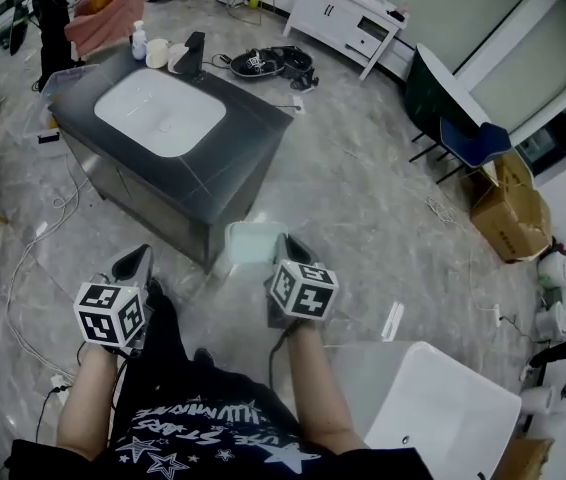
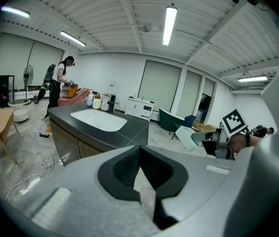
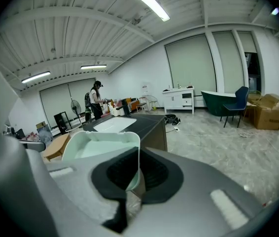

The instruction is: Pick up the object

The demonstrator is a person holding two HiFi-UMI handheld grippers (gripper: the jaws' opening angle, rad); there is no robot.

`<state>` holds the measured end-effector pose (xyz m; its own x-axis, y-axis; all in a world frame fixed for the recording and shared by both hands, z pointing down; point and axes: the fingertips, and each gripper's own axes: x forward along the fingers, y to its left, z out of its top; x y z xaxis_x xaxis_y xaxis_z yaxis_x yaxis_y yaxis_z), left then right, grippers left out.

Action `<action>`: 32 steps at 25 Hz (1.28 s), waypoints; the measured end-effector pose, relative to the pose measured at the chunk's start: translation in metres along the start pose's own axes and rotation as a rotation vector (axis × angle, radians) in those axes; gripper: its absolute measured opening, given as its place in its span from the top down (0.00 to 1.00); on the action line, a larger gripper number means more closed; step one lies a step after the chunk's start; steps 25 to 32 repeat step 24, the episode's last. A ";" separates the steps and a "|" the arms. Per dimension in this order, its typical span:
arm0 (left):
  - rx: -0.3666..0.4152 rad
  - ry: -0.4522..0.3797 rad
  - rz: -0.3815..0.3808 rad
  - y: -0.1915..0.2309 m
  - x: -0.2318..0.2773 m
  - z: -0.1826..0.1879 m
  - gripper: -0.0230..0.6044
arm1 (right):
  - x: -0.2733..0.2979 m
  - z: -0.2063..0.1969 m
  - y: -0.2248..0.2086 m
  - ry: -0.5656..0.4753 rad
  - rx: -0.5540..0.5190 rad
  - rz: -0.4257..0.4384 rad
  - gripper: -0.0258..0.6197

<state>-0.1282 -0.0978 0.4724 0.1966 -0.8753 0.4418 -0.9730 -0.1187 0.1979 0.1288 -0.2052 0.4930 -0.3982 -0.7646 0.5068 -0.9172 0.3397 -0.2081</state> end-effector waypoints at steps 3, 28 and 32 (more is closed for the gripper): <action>-0.004 0.005 0.031 -0.003 -0.021 -0.011 0.95 | -0.010 -0.011 0.005 0.014 -0.006 0.024 0.94; -0.076 0.019 0.091 -0.001 -0.107 -0.067 0.95 | -0.051 -0.057 0.057 0.053 -0.046 0.093 0.94; -0.076 0.019 0.091 -0.001 -0.107 -0.067 0.95 | -0.051 -0.057 0.057 0.053 -0.046 0.093 0.94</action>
